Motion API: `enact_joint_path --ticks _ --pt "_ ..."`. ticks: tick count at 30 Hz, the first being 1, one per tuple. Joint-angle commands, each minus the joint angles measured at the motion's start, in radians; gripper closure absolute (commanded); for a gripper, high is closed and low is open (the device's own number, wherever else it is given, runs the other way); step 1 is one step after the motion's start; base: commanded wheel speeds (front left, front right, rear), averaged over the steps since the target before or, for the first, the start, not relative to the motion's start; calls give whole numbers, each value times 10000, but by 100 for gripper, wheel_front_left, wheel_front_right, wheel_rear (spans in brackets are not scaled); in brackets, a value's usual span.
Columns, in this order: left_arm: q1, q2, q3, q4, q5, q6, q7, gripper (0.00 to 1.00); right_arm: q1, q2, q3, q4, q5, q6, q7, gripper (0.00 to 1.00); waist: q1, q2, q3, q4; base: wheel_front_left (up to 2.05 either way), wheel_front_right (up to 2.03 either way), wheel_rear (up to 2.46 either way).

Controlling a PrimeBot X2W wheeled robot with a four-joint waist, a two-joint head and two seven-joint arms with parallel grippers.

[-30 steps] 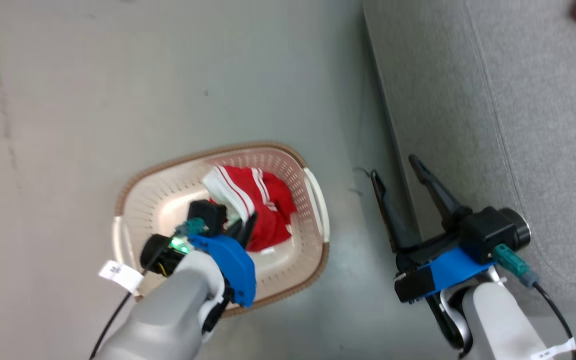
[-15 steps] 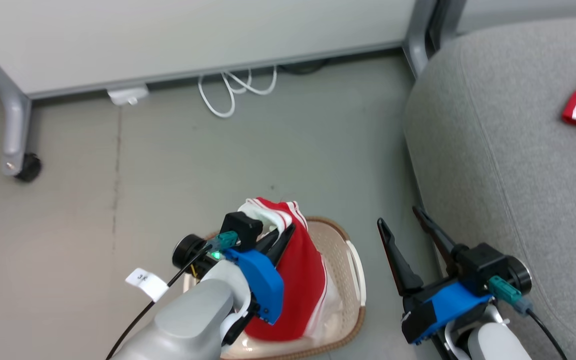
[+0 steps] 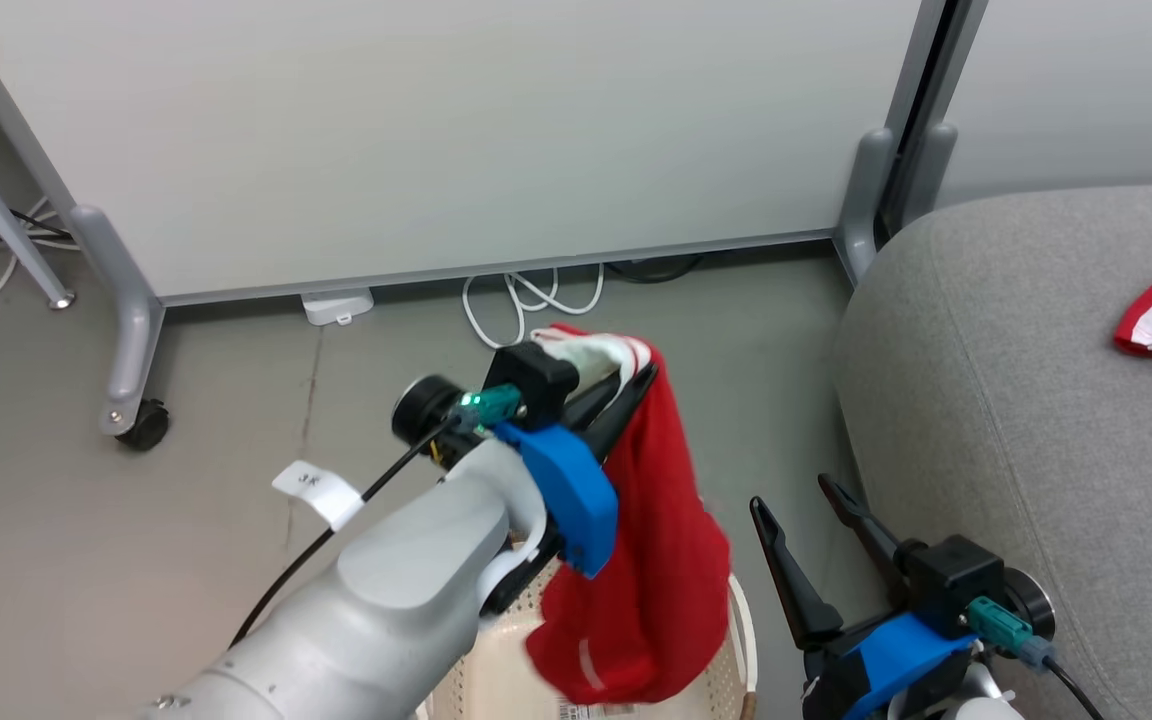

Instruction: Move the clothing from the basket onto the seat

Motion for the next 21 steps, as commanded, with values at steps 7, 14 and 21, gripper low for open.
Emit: enact_joint_path --ticks 7,14,21 --pt "-1009 -143 -83 -105 159 -7 1 100 220 -8 39 -59 112 3 80 0 2 -1 -127 87 0 0 0" --pt "-1608 -322 -230 -329 16 -7 366 100 317 -8 102 -1 166 5 125 0 2 -1 -213 155 0 0 0" --pt "-1954 -383 -305 -348 -220 -7 499 100 364 -8 114 44 212 5 145 0 2 -1 -306 170 0 0 0"
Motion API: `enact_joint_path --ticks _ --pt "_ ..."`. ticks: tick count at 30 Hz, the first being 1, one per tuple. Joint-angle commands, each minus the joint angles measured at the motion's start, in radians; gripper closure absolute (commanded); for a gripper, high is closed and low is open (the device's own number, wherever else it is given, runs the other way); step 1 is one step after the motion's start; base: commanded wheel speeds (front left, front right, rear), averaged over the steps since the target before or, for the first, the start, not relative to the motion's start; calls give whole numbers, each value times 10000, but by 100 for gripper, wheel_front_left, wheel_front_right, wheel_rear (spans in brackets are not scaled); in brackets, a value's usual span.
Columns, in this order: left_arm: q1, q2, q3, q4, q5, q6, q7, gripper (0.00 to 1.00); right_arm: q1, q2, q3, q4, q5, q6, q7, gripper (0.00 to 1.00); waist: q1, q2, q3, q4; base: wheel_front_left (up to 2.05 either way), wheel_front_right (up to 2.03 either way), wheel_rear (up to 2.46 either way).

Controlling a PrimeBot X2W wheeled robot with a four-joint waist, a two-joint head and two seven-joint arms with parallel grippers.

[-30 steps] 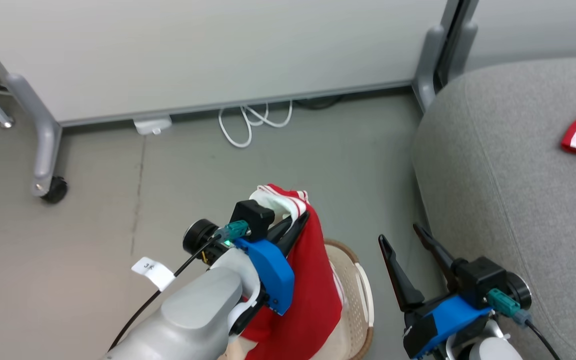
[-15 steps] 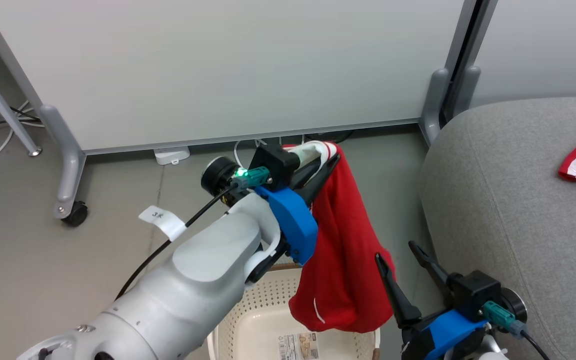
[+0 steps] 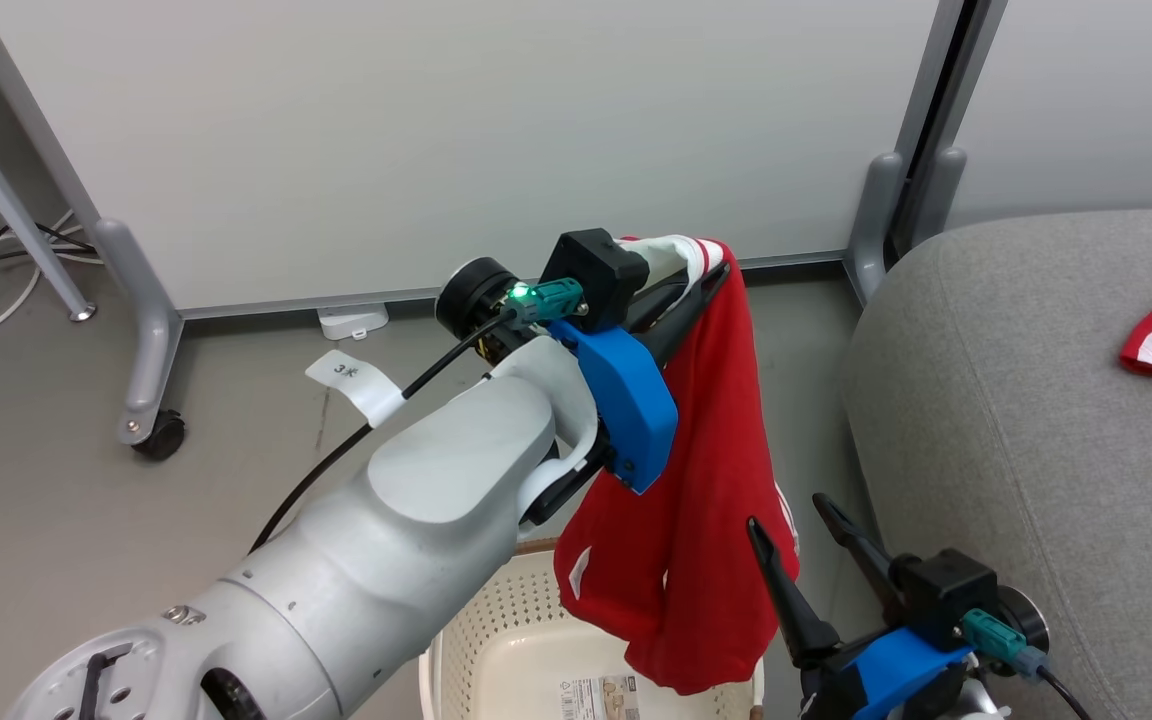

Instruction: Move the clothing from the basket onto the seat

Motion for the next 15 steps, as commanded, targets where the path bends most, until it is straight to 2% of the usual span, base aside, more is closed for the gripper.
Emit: enact_joint_path --ticks 1,15 --pt "-134 -1 -12 26 -34 -7 16 100 147 -8 12 17 37 3 13 0 0 -1 -7 -2 0 0 0" --pt "217 -40 -89 -145 -445 -7 34 100 -292 -9 197 227 138 5 158 0 0 -1 -2 -41 0 0 0"
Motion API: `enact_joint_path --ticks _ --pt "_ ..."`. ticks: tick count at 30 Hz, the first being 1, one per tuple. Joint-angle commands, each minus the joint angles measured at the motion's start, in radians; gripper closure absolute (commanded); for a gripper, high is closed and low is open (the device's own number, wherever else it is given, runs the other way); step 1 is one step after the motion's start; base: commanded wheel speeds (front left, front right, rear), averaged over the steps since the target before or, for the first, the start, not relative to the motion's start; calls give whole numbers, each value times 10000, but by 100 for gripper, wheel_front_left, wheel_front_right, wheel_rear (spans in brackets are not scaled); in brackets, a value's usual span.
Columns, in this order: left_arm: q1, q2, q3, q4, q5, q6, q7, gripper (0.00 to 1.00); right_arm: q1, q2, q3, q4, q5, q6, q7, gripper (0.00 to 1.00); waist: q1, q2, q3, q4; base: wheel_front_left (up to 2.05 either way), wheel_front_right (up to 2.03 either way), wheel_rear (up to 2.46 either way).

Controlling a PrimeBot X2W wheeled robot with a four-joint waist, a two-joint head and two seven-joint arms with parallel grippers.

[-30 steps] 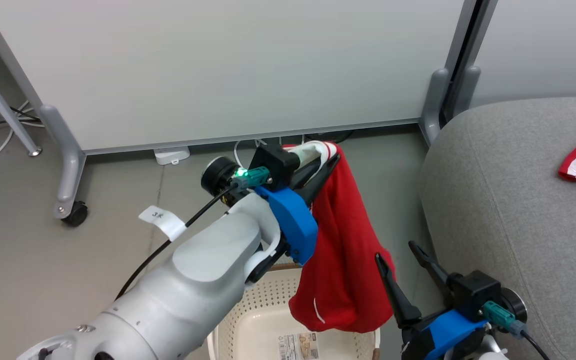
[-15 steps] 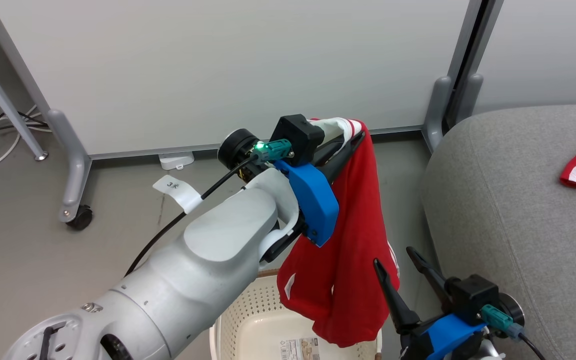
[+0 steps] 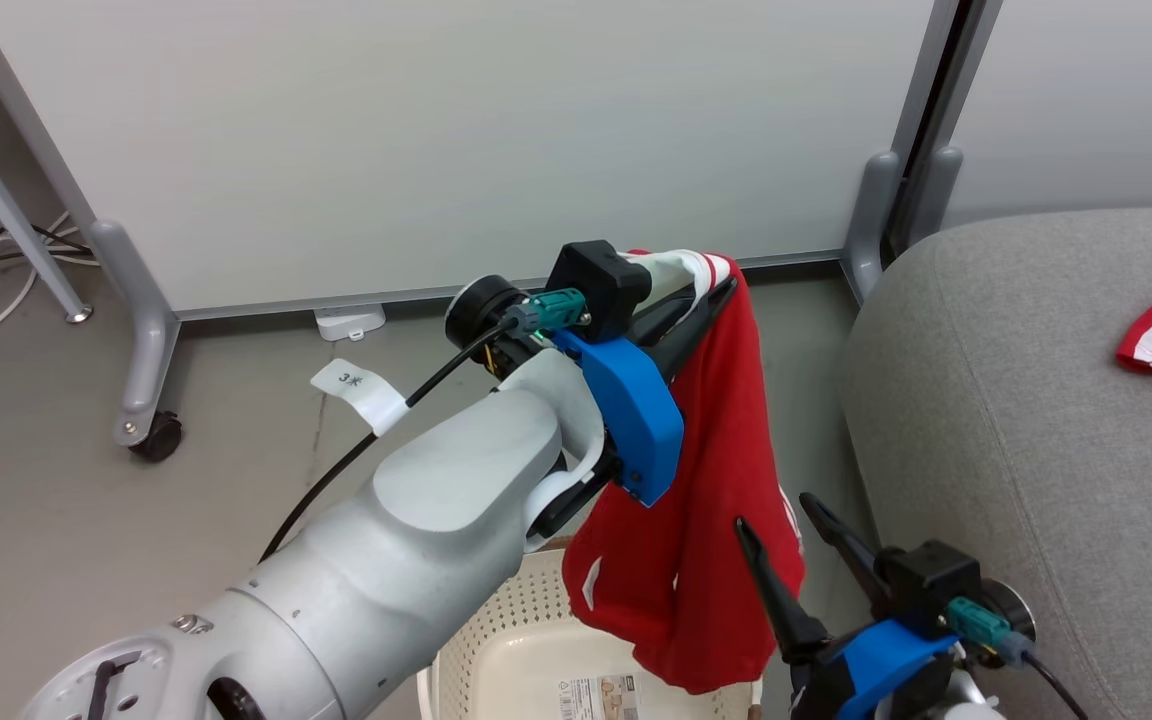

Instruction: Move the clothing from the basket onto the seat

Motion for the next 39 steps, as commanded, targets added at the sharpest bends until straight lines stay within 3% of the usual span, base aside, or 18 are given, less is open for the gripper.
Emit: enact_joint_path --ticks 1,13,31,32,33,34,39 --pt "50 3 -20 -20 -30 -7 -9 100 -215 -11 -33 72 12 5 66 0 0 0 8 -3 0 0 0" --pt "-106 -23 -37 -150 -2 -7 -27 100 -2095 -10 67 1928 -163 5 903 0 0 0 86 -27 0 0 0" --pt "170 -36 -41 -729 150 -7 200 100 -4405 -10 1099 5560 898 5 130 0 0 0 -30 249 0 0 0" --pt "190 -35 -41 -755 149 -7 218 100 -4463 -10 1164 5687 1003 5 70 15 0 0 -47 264 0 0 0" --pt "204 -35 -41 -773 164 -7 232 100 -4528 -10 1233 5804 1102 5 -7 63 0 0 -63 275 0 0 0" --pt "201 -35 -41 -766 171 -7 238 100 -4600 -10 1303 5915 1171 5 -85 100 0 0 -74 280 0 0 0" --pt "216 -35 -41 -678 200 -7 211 100 -4821 -10 1596 6353 1503 5 -378 100 0 0 -118 257 0 0 0"
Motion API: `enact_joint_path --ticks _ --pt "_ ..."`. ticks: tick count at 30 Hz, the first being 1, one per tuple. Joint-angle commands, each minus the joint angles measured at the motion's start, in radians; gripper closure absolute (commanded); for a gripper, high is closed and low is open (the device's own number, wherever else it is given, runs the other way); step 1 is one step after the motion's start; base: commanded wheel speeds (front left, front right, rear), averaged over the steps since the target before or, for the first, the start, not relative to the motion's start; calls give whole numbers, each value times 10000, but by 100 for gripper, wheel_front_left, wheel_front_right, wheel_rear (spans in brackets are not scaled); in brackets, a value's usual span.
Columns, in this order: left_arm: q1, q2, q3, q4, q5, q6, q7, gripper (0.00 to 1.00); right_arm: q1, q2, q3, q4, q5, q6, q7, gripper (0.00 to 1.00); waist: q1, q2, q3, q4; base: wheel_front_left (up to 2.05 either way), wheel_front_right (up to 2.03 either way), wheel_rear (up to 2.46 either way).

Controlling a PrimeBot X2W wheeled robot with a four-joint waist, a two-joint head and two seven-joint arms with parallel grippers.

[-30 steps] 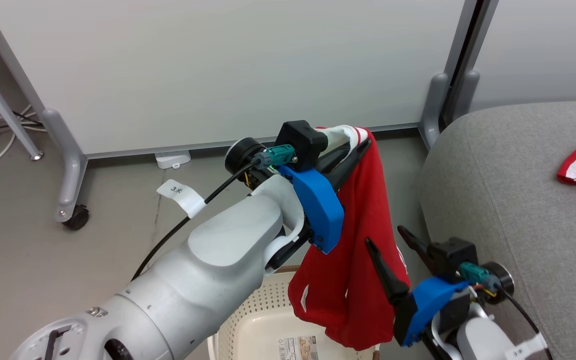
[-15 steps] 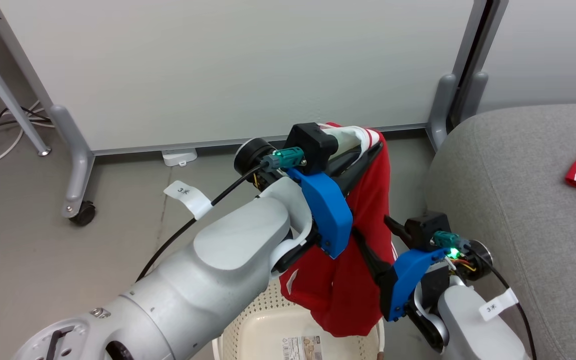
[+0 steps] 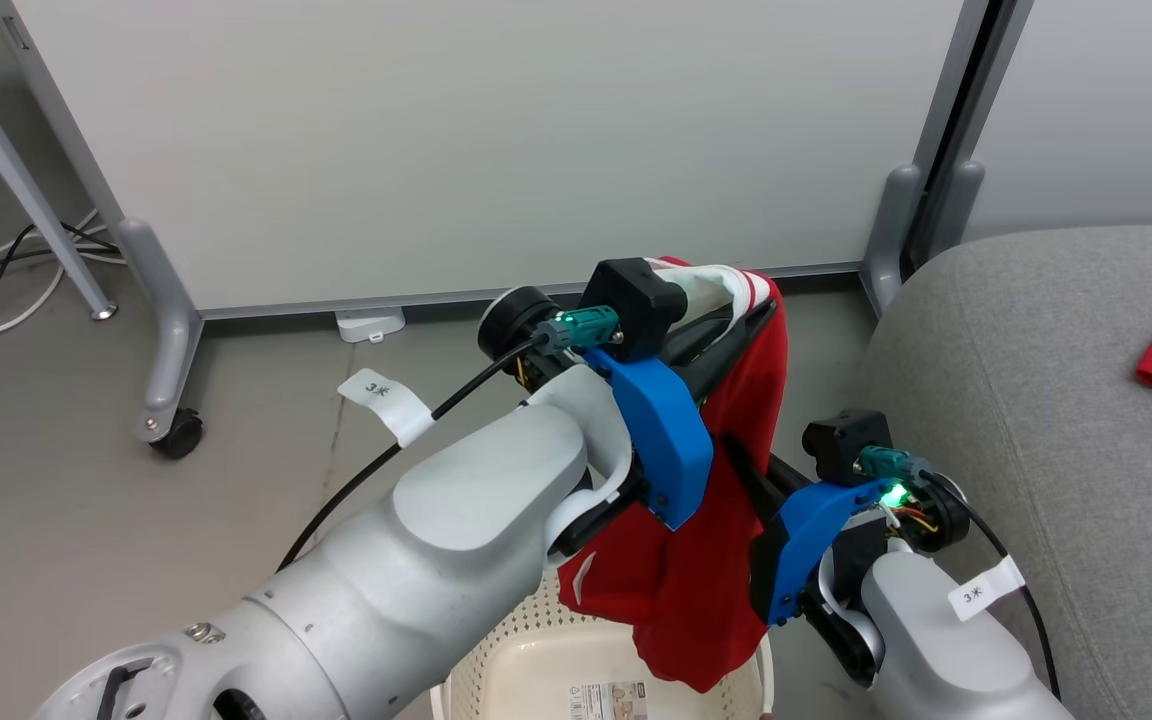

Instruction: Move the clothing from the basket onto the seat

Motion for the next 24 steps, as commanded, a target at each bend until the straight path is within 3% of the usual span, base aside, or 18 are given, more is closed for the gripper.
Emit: enact_joint_path --ticks 1,13,15,18,21,22,24 --pt "51 -5 -16 52 44 -7 -27 100 -218 -8 64 122 120 5 -137 100 -1 -1 -15 -23 0 0 0" --pt "98 -5 -17 168 -11 -7 2 100 -470 -8 334 715 462 5 -593 100 -1 -1 -27 -137 0 0 0" --pt "118 -5 -17 180 -20 -7 11 71 -518 -8 378 803 492 5 -661 100 -1 -1 -23 -148 0 0 0" --pt "132 -6 -17 193 -45 -7 28 51 -587 -8 439 921 554 5 -722 100 -1 -1 -28 -155 0 0 0" --pt "164 -6 -17 218 -62 -8 29 7 -608 -8 477 1030 635 5 -782 100 -1 -1 -36 -151 0 0 0" --pt "176 -6 -17 239 -69 -8 29 0 -618 -8 483 1058 654 3 -811 100 -1 -1 -38 -153 0 0 0" --pt "187 -4 -17 290 -90 -8 23 0 -648 -8 483 1124 698 3 -854 100 -1 -1 -38 -160 0 0 0"
